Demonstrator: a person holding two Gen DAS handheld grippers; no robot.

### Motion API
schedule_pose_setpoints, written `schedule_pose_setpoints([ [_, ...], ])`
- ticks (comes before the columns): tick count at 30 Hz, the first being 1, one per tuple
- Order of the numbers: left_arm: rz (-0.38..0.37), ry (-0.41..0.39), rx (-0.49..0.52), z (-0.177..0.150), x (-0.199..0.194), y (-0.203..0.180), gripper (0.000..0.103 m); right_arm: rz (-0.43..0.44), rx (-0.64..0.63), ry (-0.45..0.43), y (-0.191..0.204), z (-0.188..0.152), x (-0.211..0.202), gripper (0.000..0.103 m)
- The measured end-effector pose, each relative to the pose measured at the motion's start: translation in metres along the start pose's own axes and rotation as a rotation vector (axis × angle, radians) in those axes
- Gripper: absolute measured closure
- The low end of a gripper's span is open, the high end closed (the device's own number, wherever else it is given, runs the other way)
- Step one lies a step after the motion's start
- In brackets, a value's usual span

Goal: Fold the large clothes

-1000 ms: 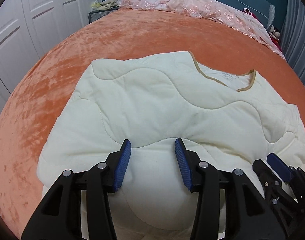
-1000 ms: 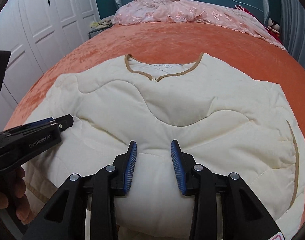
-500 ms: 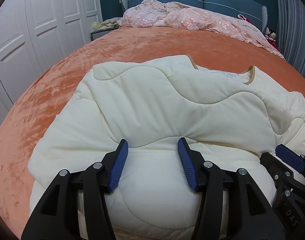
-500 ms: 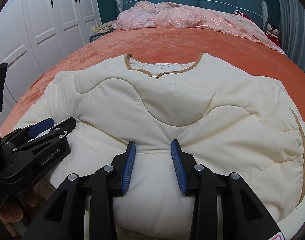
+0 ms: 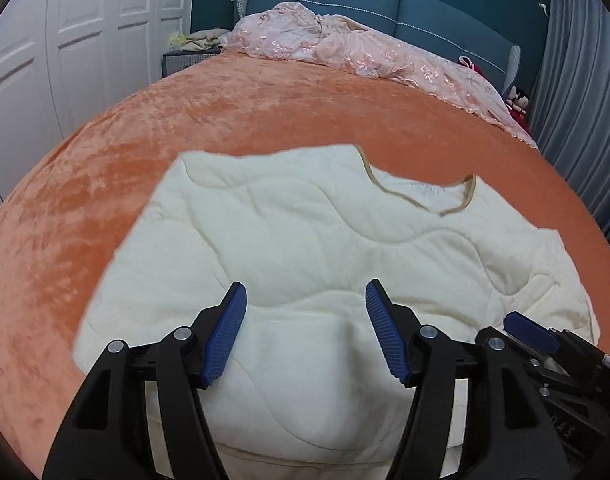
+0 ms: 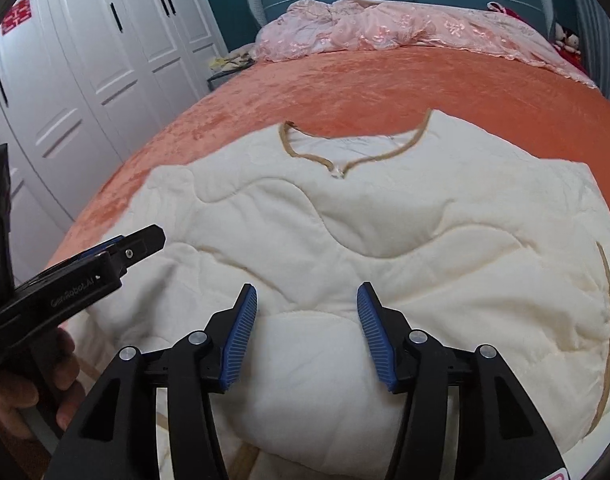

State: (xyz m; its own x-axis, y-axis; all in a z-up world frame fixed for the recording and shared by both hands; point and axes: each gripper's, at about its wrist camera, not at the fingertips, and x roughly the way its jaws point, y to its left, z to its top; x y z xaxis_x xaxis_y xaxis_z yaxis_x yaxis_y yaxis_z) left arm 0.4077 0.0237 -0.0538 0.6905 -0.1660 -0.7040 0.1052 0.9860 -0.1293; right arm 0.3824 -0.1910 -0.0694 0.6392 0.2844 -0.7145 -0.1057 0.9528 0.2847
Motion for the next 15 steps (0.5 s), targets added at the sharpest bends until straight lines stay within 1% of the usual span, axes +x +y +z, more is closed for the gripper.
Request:
schedule_pose_setpoints([
  [2, 0.017, -0.026, 0.003, 0.027, -0.003, 0.015, 0.043, 0.024, 0.003, -0.022, 0.002, 0.026, -0.003, 0.051],
  [3, 0.022, -0.031, -0.011, 0.041, 0.000, 0.024, 0.043, 0.037, 0.012, -0.029, 0.004, 0.041, -0.001, 0.051],
  [4, 0.020, -0.023, -0.038, 0.057, 0.008, 0.033, 0.043, 0.067, 0.032, -0.029, 0.004, 0.058, 0.006, 0.051],
  [6, 0.034, 0.011, -0.091, 0.083, 0.030, 0.049, 0.043, 0.160, 0.107, 0.002, -0.001, 0.090, 0.032, 0.051],
  [7, 0.044, 0.022, -0.116, 0.093, 0.042, 0.057, 0.043, 0.193, 0.150, 0.012, -0.004, 0.106, 0.050, 0.051],
  [8, 0.063, 0.036, -0.131, 0.101, 0.054, 0.062, 0.043, 0.196, 0.180, 0.021, -0.007, 0.119, 0.068, 0.051],
  [9, 0.079, 0.053, -0.146, 0.106, 0.066, 0.067, 0.043, 0.181, 0.197, 0.033, -0.007, 0.131, 0.086, 0.051],
  [11, 0.074, 0.090, -0.178, 0.109, 0.090, 0.074, 0.044, 0.180, 0.233, 0.075, -0.008, 0.149, 0.121, 0.051],
  [13, 0.081, 0.116, -0.198, 0.103, 0.109, 0.078, 0.044, 0.206, 0.287, 0.124, -0.008, 0.158, 0.154, 0.051],
  [14, 0.097, 0.127, -0.202, 0.098, 0.117, 0.079, 0.045, 0.220, 0.307, 0.148, -0.008, 0.159, 0.167, 0.051],
  [15, 0.102, 0.132, -0.201, 0.093, 0.123, 0.080, 0.045, 0.220, 0.314, 0.163, -0.006, 0.159, 0.178, 0.051],
])
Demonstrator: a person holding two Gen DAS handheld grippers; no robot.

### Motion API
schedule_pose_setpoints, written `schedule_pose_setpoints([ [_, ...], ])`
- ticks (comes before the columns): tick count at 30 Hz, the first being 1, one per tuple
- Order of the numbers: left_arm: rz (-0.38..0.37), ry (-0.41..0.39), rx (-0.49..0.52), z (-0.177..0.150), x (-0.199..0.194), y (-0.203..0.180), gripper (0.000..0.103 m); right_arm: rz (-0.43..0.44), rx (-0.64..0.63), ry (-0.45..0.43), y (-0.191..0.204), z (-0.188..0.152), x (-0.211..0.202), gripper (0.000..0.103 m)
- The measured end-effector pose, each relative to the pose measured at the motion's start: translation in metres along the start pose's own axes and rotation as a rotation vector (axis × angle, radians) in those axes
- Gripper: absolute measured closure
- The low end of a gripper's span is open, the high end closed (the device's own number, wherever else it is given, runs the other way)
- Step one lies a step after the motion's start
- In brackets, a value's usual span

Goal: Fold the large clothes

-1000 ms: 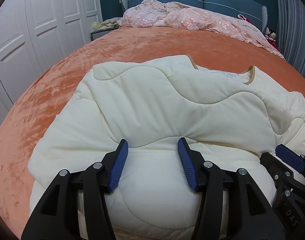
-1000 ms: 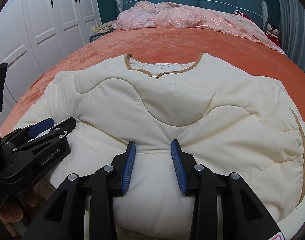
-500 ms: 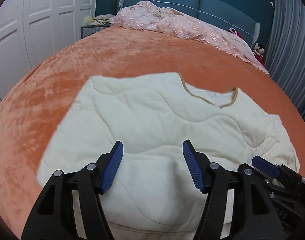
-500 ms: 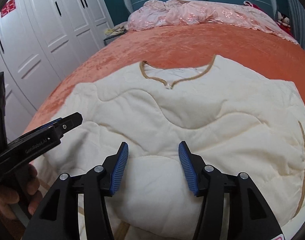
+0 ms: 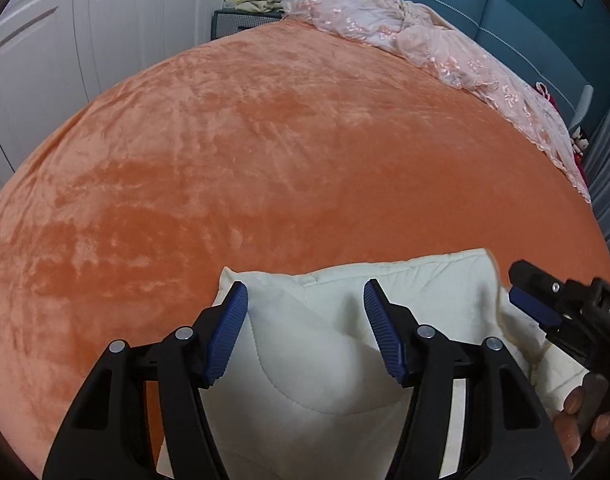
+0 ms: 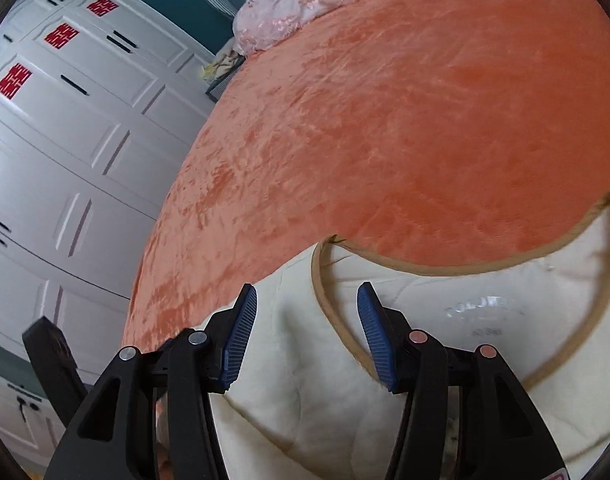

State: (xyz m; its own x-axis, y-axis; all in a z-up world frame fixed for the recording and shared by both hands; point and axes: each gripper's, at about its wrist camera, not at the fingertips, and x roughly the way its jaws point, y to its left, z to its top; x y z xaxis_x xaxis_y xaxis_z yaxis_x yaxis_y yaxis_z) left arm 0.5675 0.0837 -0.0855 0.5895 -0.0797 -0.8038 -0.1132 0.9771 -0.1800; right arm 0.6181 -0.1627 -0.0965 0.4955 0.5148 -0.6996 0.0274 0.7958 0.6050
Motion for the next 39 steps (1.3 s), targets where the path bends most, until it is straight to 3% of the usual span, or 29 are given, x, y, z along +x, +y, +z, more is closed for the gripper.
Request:
schedule_pose_setpoints([
  [1, 0.001, -0.006, 0.005, -0.005, 0.003, 0.001, 0.045, -0.003, -0.009, 0.021, 0.000, 0.000, 0.009, 0.052],
  [3, -0.001, -0.039, 0.008, -0.015, 0.006, 0.006, 0.045, -0.004, -0.061, 0.052, 0.004, -0.008, 0.023, 0.080],
  [4, -0.013, -0.055, 0.003, -0.018, 0.006, 0.008, 0.045, -0.001, -0.099, 0.050, 0.008, -0.013, 0.025, 0.099],
  [6, -0.032, -0.081, -0.014, -0.022, 0.005, 0.013, 0.044, -0.002, -0.141, -0.017, 0.010, -0.022, 0.017, 0.100],
  [9, -0.018, -0.097, -0.008, -0.024, 0.006, 0.010, 0.044, -0.004, -0.105, -0.109, 0.002, -0.027, 0.004, 0.101],
  [16, 0.044, -0.111, 0.042, -0.027, 0.012, -0.001, 0.043, -0.129, -0.136, -0.084, 0.000, -0.028, 0.026, 0.102],
  [20, 0.080, -0.108, 0.067, -0.026, 0.015, -0.005, 0.043, -0.137, -0.119, -0.106, -0.003, -0.027, 0.017, 0.100],
  [22, 0.087, -0.099, 0.073, -0.025, 0.014, -0.006, 0.043, -0.187, -0.087, -0.206, -0.005, -0.030, -0.013, 0.094],
  [24, 0.072, -0.078, 0.069, -0.020, 0.010, -0.005, 0.042, -0.183, -0.054, -0.303, -0.015, -0.035, -0.060, 0.093],
  [27, 0.064, -0.115, 0.092, -0.016, -0.021, -0.012, 0.044, -0.204, -0.018, -0.352, -0.050, -0.037, -0.128, 0.091],
  [30, -0.034, -0.155, 0.137, -0.016, -0.055, -0.046, 0.044, -0.315, -0.002, -0.370, -0.096, -0.036, -0.180, 0.081],
  [35, -0.261, -0.050, 0.281, -0.024, -0.058, -0.155, 0.043, -0.365, 0.067, -0.250, -0.159, -0.031, -0.194, 0.082],
  [39, -0.248, -0.014, 0.438, -0.046, -0.037, -0.237, 0.043, -0.328, 0.049, -0.172, -0.174, -0.031, -0.180, 0.085],
])
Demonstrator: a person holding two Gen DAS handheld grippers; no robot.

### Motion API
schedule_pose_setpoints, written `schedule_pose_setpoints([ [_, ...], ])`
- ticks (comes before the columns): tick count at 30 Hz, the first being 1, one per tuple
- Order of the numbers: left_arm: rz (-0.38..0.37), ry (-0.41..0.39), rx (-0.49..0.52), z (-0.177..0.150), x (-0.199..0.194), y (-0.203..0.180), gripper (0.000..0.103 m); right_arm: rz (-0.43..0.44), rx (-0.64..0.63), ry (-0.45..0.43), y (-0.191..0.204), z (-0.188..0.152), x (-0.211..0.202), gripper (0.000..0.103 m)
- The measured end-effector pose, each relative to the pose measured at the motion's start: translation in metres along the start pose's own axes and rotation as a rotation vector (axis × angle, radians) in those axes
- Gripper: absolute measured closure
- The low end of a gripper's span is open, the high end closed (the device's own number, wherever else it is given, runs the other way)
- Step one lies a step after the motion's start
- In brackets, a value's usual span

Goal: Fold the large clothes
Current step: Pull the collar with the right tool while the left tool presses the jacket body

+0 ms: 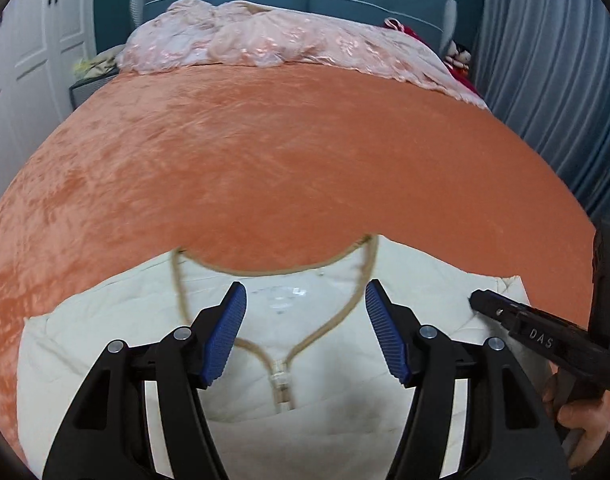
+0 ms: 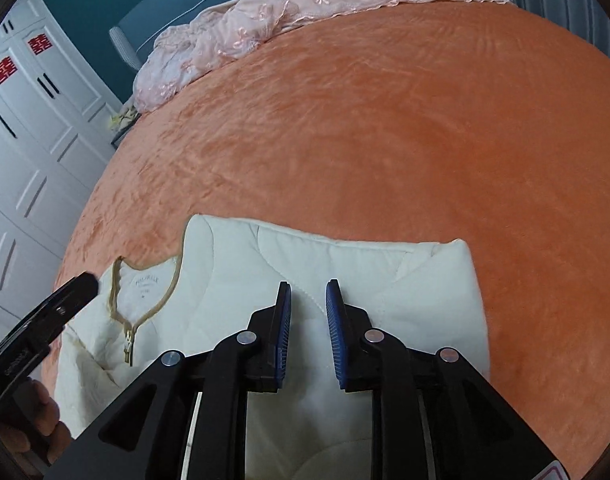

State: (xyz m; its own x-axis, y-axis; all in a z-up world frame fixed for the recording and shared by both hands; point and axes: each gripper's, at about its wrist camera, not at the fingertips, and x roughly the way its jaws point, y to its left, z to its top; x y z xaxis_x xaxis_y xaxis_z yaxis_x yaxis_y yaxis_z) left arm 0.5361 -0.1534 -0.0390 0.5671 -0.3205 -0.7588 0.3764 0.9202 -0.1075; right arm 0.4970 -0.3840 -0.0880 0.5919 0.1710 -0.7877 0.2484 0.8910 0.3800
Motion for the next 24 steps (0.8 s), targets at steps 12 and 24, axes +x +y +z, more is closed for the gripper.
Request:
schedule_pose_setpoints([
  [12, 0.061, 0.106, -0.025, -0.024, 0.077, -0.029, 0.042, -0.087, -0.095, -0.045, 0.009, -0.017, 0.025, 0.101],
  [24, 0.081, 0.029, -0.010, -0.034, 0.083, -0.031, 0.041, -0.114, -0.112, -0.105, 0.008, -0.019, 0.036, 0.103],
])
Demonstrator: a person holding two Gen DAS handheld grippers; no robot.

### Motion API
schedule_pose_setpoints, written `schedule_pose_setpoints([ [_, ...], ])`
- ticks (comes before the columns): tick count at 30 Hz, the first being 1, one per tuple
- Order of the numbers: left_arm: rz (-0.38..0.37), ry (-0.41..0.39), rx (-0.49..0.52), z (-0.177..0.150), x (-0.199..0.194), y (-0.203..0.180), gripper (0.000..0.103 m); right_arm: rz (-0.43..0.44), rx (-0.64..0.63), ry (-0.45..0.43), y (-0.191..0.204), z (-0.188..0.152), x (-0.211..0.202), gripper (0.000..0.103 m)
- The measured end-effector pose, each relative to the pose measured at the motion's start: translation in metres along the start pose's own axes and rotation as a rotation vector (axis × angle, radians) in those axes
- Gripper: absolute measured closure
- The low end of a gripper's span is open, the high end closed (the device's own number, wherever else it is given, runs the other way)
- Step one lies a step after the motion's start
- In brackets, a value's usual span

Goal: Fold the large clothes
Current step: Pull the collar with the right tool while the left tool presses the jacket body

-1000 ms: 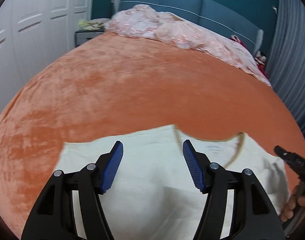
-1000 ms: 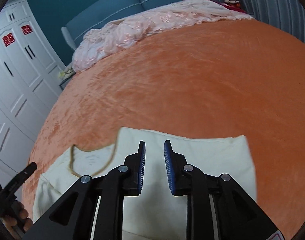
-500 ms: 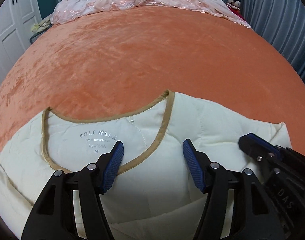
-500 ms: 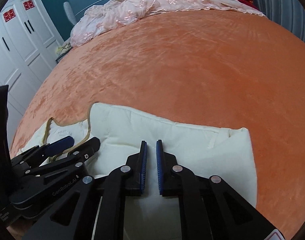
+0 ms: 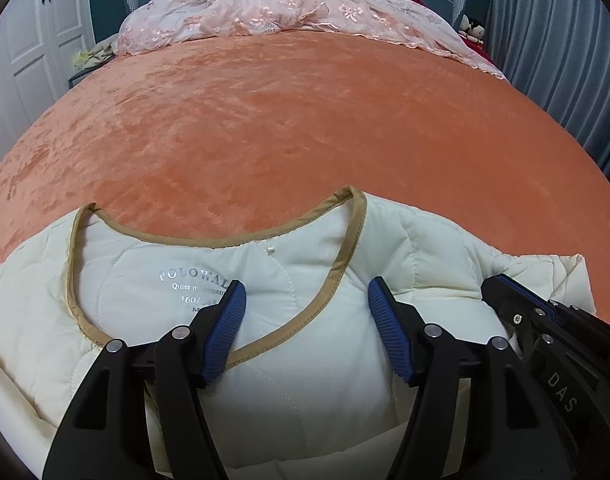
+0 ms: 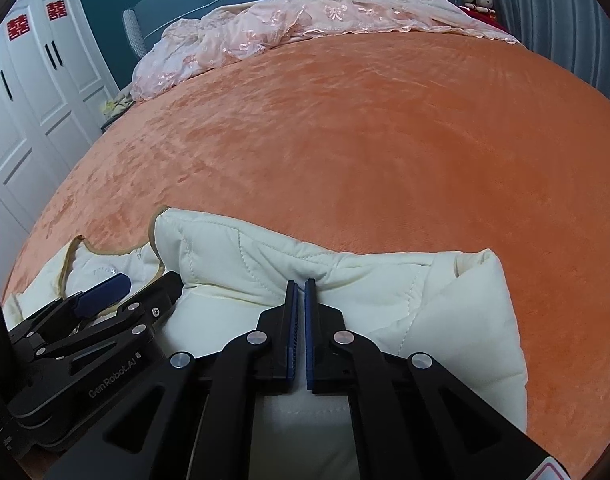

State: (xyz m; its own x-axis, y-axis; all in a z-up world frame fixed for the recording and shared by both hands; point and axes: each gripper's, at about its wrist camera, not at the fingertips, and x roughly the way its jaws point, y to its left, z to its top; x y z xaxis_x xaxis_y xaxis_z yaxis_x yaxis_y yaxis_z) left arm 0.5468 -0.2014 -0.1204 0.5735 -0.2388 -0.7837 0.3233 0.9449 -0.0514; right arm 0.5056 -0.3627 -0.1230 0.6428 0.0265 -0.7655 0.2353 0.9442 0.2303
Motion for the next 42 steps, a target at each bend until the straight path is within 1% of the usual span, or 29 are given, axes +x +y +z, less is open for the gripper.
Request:
schedule_pose_setpoints([
  [4, 0.006, 0.006, 0.001, 0.002, -0.002, -0.002, 0.041, 0.015, 0.017, 0.008, -0.002, 0.003, 0.000, 0.103],
  [6, 0.010, 0.006, -0.031, 0.008, -0.013, 0.006, 0.042, 0.032, 0.050, 0.017, -0.008, 0.010, -0.007, 0.103],
  [7, 0.025, -0.005, -0.064, 0.011, -0.024, 0.015, 0.043, 0.006, 0.076, 0.017, -0.011, 0.013, -0.013, 0.102],
  [8, 0.024, -0.028, -0.093, 0.015, -0.040, 0.027, 0.044, -0.024, 0.100, -0.003, -0.013, 0.016, -0.026, 0.092],
  [9, 0.021, -0.045, -0.109, 0.018, -0.054, 0.040, 0.044, -0.016, 0.117, -0.034, -0.013, 0.020, -0.043, 0.091],
  [11, 0.045, -0.057, -0.103, 0.023, -0.077, 0.067, 0.044, 0.027, 0.105, -0.051, -0.004, 0.027, -0.068, 0.092],
  [13, 0.089, -0.028, -0.079, 0.024, -0.086, 0.091, 0.045, 0.073, 0.040, -0.014, 0.018, 0.032, -0.079, 0.092],
  [14, 0.098, 0.001, -0.069, 0.024, -0.086, 0.103, 0.047, 0.101, -0.002, 0.025, 0.033, 0.033, -0.077, 0.092],
  [17, 0.116, 0.086, -0.014, 0.015, -0.080, 0.124, 0.050, 0.189, -0.092, 0.142, 0.076, 0.025, -0.058, 0.092],
  [18, 0.120, 0.106, 0.011, 0.012, -0.077, 0.127, 0.050, 0.198, -0.125, 0.169, 0.090, 0.021, -0.049, 0.092],
  [20, 0.128, 0.126, 0.047, 0.005, -0.072, 0.129, 0.051, 0.173, -0.185, 0.202, 0.111, 0.012, -0.032, 0.092],
  [23, 0.114, 0.132, 0.063, -0.004, -0.061, 0.129, 0.051, 0.166, -0.201, 0.267, 0.125, -0.002, -0.007, 0.092],
  [24, 0.114, 0.136, 0.065, -0.007, -0.056, 0.129, 0.051, 0.151, -0.209, 0.275, 0.127, -0.006, 0.000, 0.093],
  [25, 0.117, 0.136, 0.067, -0.010, -0.051, 0.128, 0.051, 0.139, -0.221, 0.266, 0.128, -0.008, 0.004, 0.100],
  [26, 0.122, 0.131, 0.068, -0.011, -0.046, 0.128, 0.051, 0.129, -0.229, 0.253, 0.129, -0.011, 0.006, 0.103],
  [32, 0.134, 0.089, 0.041, -0.009, -0.029, 0.129, 0.050, 0.159, -0.124, 0.215, 0.112, -0.006, 0.022, 0.103],
  [38, 0.127, 0.035, -0.001, -0.007, -0.023, 0.135, 0.052, 0.122, -0.123, 0.130, 0.112, -0.007, 0.023, 0.103],
  [39, 0.118, 0.015, -0.016, -0.007, -0.024, 0.137, 0.056, 0.116, -0.124, 0.118, 0.112, -0.007, 0.022, 0.103],
  [40, 0.103, -0.004, -0.035, -0.008, -0.026, 0.140, 0.062, 0.111, -0.125, 0.109, 0.113, -0.007, 0.022, 0.103],
  [41, 0.065, -0.030, -0.061, -0.010, -0.030, 0.145, 0.065, 0.106, -0.129, 0.102, 0.113, -0.007, 0.022, 0.103],
  [42, 0.006, -0.056, -0.093, -0.012, -0.035, 0.151, 0.077, 0.103, -0.133, 0.097, 0.114, -0.007, 0.022, 0.103],
])
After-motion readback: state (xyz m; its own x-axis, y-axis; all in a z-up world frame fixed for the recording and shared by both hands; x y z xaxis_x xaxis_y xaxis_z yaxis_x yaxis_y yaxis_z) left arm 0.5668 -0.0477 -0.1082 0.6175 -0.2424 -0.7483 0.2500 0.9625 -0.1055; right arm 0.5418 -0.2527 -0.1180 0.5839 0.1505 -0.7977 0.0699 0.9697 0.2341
